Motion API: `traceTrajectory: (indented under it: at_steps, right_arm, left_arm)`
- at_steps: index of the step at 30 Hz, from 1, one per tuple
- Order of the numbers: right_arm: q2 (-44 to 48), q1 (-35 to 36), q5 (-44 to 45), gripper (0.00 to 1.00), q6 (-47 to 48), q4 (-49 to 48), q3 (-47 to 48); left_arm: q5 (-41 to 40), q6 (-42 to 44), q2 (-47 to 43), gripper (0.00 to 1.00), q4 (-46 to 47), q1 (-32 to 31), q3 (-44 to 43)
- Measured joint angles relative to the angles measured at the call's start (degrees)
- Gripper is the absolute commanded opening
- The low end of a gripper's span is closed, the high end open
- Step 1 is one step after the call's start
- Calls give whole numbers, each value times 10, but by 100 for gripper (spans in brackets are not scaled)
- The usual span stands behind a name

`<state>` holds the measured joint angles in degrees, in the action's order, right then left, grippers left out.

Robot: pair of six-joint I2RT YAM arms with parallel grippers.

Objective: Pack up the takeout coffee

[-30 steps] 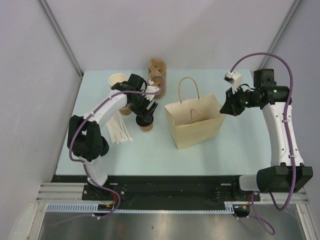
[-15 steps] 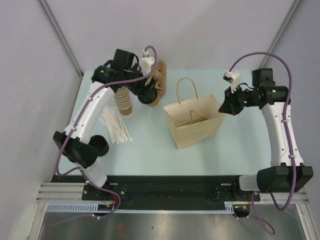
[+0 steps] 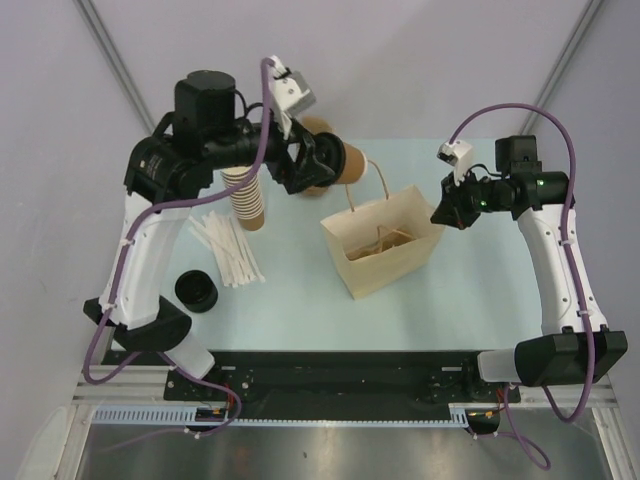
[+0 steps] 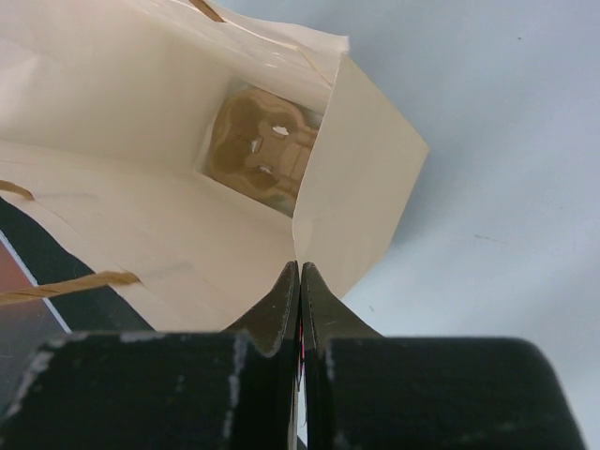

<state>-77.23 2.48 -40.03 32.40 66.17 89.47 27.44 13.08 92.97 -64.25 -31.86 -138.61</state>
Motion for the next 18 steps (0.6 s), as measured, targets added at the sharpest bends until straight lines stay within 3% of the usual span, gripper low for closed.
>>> traceTrajectory:
  at_steps: [8, 18]
  right_arm:
    - [6, 25, 13, 0, -25, -6, 0]
    - [46, 49, 17, 0, -65, -10, -2]
  left_arm:
    - [17, 25, 13, 46, -17, -120, 1]
    - [5, 39, 35, 44, -14, -146, 107]
